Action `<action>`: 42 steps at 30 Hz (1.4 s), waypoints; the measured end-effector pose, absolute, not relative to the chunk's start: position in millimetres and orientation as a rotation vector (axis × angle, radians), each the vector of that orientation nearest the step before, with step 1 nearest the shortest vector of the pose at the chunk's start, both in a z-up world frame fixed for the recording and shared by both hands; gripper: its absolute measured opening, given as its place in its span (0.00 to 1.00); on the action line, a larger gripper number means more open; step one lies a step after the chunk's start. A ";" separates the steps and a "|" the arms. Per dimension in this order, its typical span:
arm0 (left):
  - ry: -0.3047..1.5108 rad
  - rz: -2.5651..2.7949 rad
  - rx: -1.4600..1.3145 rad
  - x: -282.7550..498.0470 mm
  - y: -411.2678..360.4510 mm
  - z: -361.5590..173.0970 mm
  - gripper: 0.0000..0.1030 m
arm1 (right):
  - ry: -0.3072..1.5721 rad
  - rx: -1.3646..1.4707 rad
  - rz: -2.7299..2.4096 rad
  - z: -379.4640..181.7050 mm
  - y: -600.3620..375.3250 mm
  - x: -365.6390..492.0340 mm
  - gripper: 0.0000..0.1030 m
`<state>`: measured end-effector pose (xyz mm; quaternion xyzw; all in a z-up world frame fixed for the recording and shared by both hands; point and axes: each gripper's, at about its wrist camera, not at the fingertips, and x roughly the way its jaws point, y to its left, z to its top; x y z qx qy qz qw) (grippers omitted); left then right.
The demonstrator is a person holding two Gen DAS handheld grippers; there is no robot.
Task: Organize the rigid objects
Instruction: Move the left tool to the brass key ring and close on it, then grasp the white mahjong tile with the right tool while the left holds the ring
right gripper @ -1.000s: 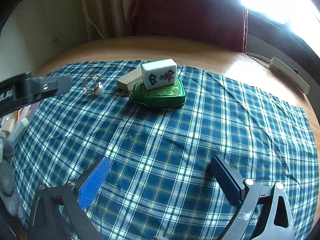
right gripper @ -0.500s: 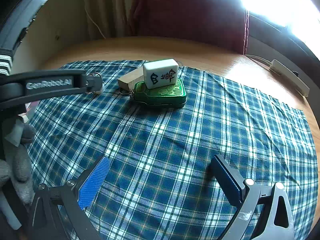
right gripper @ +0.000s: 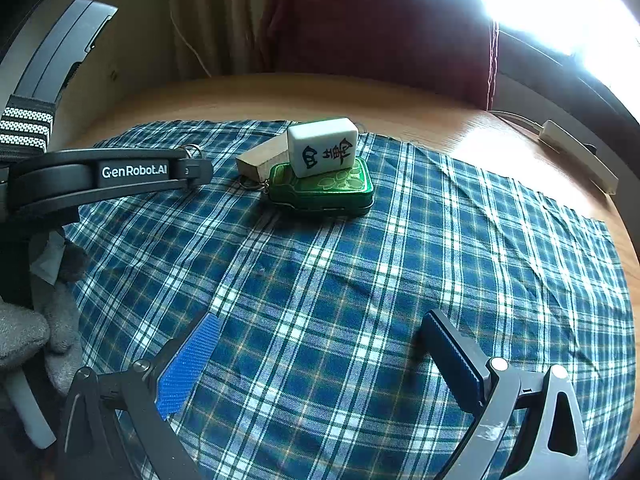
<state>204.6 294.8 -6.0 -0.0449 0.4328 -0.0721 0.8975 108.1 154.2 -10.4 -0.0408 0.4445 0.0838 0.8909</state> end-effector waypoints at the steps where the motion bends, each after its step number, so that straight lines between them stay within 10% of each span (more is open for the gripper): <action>1: 0.894 -0.150 -0.096 204.2 299.8 -6.0 0.35 | 0.922 -0.085 0.175 -10.1 154.0 108.2 1.00; 42: 0.748 -0.139 -0.188 145.9 349.0 40.3 0.35 | 0.799 -0.067 0.179 32.8 155.0 151.2 0.89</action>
